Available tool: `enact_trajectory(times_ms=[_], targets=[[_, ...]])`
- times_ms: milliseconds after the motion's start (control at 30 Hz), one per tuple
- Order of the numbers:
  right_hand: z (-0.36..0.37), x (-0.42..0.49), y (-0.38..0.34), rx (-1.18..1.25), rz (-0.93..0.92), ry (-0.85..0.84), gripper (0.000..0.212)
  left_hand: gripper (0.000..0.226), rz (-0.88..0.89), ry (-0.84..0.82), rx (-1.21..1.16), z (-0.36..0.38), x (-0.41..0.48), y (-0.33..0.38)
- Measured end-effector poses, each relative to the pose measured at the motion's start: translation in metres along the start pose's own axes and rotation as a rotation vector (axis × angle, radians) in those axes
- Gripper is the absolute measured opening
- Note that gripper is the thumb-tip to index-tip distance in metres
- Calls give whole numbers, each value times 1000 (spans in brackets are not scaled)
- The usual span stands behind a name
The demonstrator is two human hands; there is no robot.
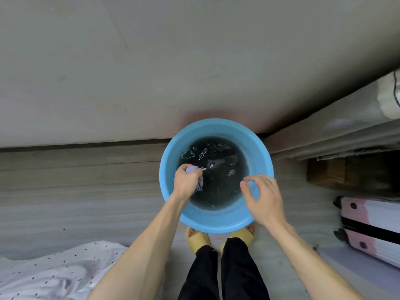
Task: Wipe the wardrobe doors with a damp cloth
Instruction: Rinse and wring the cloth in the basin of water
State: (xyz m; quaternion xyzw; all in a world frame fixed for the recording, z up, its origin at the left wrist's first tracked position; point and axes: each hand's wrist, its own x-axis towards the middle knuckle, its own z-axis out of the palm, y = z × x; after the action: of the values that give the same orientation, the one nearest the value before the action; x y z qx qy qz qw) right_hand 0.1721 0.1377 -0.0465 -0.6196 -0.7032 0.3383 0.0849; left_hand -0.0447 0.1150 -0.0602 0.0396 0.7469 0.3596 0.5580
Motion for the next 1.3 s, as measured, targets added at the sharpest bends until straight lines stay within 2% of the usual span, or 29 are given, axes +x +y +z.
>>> enact_trajectory(times_ms=[100,200,300,400,500,667,1167,1300], targets=[[18,0,18,-238,-195,60,34,14,-19,4,-152,3,-1,1],[32,-5,26,-337,-267,94,37,5,81,75,-37,2,-1,0],[40,-7,27,-399,-284,136,36,49,168,151,237,1,0,-2],[43,-5,26,-411,-268,134,34,60,222,139,507,5,-5,-1],[44,-6,27,-419,-269,138,35,59,277,112,673,11,-6,-3],[45,-6,28,-432,-260,119,36,54,305,67,790,21,-5,-4],[47,-7,29,-389,-324,215,30,54,305,63,887,29,-2,1],[49,-7,30,-385,-343,239,29,51,257,61,897,30,-3,3]])
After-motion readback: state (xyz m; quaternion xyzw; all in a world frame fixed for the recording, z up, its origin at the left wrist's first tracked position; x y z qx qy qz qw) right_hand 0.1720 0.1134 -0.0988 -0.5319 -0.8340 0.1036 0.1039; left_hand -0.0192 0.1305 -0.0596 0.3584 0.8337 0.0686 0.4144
